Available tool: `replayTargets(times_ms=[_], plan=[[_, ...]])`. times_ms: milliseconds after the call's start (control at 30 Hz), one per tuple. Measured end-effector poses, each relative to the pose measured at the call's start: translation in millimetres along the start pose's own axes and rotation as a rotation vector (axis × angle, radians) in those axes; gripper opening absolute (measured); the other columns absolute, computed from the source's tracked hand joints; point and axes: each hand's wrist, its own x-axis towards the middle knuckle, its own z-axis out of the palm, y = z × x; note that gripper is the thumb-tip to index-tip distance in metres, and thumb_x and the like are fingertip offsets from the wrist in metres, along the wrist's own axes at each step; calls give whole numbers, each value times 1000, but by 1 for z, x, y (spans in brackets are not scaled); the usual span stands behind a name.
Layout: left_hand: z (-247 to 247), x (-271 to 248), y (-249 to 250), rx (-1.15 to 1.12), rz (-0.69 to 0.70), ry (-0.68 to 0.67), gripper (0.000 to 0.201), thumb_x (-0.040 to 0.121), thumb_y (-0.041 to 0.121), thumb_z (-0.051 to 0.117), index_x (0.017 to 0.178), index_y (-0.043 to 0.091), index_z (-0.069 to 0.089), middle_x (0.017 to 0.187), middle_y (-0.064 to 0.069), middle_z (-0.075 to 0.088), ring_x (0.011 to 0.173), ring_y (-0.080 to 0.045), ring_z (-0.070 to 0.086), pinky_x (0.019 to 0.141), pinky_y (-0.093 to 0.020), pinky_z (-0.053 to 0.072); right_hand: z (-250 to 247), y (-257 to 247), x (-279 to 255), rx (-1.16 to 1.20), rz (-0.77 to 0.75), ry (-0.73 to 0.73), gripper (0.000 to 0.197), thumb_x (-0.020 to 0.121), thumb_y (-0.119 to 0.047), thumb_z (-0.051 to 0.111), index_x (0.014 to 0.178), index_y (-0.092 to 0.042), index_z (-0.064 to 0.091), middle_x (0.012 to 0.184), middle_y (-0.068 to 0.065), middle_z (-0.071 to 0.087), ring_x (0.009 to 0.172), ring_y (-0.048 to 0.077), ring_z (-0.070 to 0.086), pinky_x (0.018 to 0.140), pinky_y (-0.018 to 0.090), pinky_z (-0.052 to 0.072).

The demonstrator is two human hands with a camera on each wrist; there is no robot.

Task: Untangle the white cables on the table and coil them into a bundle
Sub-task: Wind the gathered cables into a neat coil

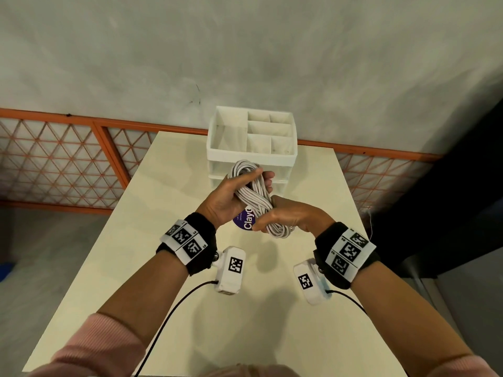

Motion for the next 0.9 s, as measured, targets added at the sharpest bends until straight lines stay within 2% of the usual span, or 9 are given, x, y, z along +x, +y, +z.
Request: replayTargets(times_ms=[100, 167, 233, 367, 467, 567, 700, 800, 900], plan=[[7, 4, -3, -97, 7, 68, 20, 84, 35, 55, 79, 16, 58, 61, 3, 56, 57, -10, 53, 69, -28, 50, 2, 3, 5, -68, 13, 99, 31, 63, -17, 70, 90, -3, 63, 77, 8, 62, 71, 20, 59, 70, 33, 48], [10, 8, -7, -89, -30, 195, 35, 85, 43, 57, 64, 17, 50, 50, 5, 43, 48, -9, 43, 66, -26, 42, 4, 7, 8, -166, 0, 132, 21, 67, -17, 70, 80, -4, 60, 70, 7, 59, 65, 20, 56, 63, 31, 45], [11, 12, -12, -72, -51, 322, 44, 86, 45, 60, 56, 18, 40, 44, 7, 33, 41, -8, 35, 61, -25, 38, 7, 12, 11, -300, -8, 167, 22, 74, -19, 68, 65, -14, 48, 61, 1, 51, 56, 17, 49, 55, 27, 37], [7, 18, -19, -28, -56, 396, 44, 84, 41, 65, 56, 18, 41, 43, 6, 34, 40, -9, 36, 57, -24, 40, 9, 19, 12, -387, -27, 198, 27, 77, -22, 65, 62, -16, 44, 60, 0, 49, 56, 17, 48, 54, 27, 35], [-1, 20, -18, -68, -132, 297, 38, 85, 37, 64, 57, 16, 49, 49, 3, 50, 50, -11, 52, 67, -26, 46, 2, 24, 11, -240, -59, 111, 16, 80, -17, 65, 81, -2, 59, 73, 8, 60, 69, 21, 57, 64, 33, 45], [-6, 21, -18, -135, -169, 270, 38, 83, 42, 64, 59, 15, 53, 59, 0, 60, 61, -13, 62, 79, -30, 47, 1, 29, 10, -167, -101, 78, 15, 80, -16, 68, 90, -6, 63, 83, 8, 65, 77, 18, 60, 78, 37, 51], [-11, 30, -31, -181, -190, 405, 50, 85, 52, 58, 54, 15, 45, 44, 1, 47, 43, -12, 47, 64, -26, 43, 11, 40, 11, -147, -125, 92, 10, 82, -18, 67, 87, -18, 58, 79, 0, 69, 79, 18, 67, 78, 32, 50], [-17, 40, -44, -168, -227, 524, 51, 89, 37, 55, 45, 15, 40, 35, 1, 36, 33, -12, 36, 53, -26, 36, 22, 49, 13, -470, -142, 197, 31, 88, -34, 59, 109, -12, 51, 88, 9, 71, 83, 27, 66, 73, 33, 47], [-31, 52, -56, -175, -291, 560, 49, 88, 24, 51, 41, 14, 41, 35, 2, 38, 31, -12, 38, 51, -25, 35, 22, 62, 23, -727, -96, 262, 44, 92, -40, 50, 121, -8, 43, 95, 16, 68, 86, 37, 62, 70, 33, 39]])
